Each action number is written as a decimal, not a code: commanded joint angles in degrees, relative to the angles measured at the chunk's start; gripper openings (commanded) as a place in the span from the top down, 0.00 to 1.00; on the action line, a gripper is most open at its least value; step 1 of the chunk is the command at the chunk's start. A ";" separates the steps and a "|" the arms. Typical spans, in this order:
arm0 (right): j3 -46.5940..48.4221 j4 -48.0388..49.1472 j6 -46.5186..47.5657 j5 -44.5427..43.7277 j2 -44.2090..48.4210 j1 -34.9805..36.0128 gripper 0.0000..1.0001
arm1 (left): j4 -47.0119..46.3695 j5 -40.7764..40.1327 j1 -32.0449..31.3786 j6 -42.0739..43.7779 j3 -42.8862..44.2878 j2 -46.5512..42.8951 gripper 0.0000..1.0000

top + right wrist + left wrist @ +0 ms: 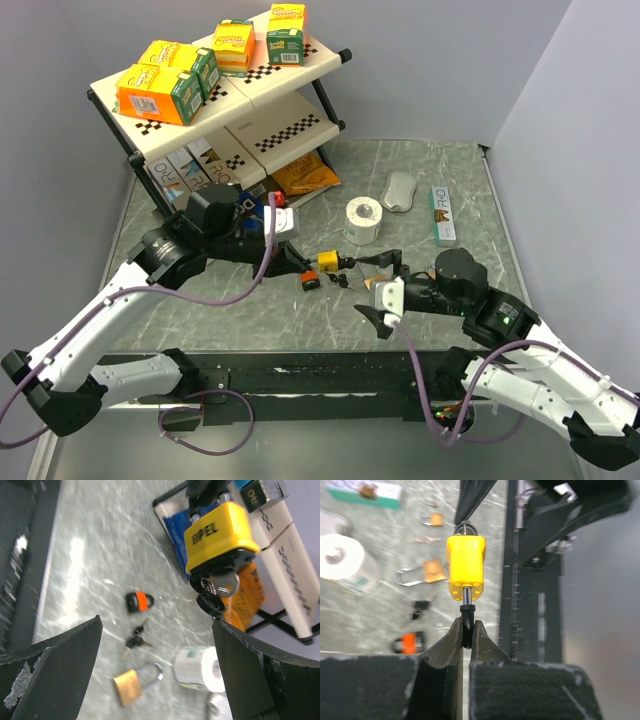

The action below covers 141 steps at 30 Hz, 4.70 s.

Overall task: Lock with the key
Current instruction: Lock the lock.

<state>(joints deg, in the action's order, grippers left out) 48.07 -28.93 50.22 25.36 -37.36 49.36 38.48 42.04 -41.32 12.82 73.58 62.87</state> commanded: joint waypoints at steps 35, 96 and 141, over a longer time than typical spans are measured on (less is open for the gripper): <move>19.25 -5.26 -22.89 24.72 -17.56 -11.48 0.13 | -1.30 3.40 -1.22 6.08 -0.81 -1.88 0.99; 20.48 9.79 -36.95 30.18 -27.32 -3.40 1.00 | -26.46 3.23 -9.04 -19.85 -11.00 -0.20 0.99; 19.69 -10.98 -21.39 20.79 -27.50 -5.16 0.59 | -4.11 11.13 1.77 -2.01 -10.65 -3.90 0.99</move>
<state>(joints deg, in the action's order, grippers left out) 68.82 -41.54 27.66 48.56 -65.08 43.40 39.18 51.00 -39.57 12.29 61.98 60.42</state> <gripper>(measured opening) 0.459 0.054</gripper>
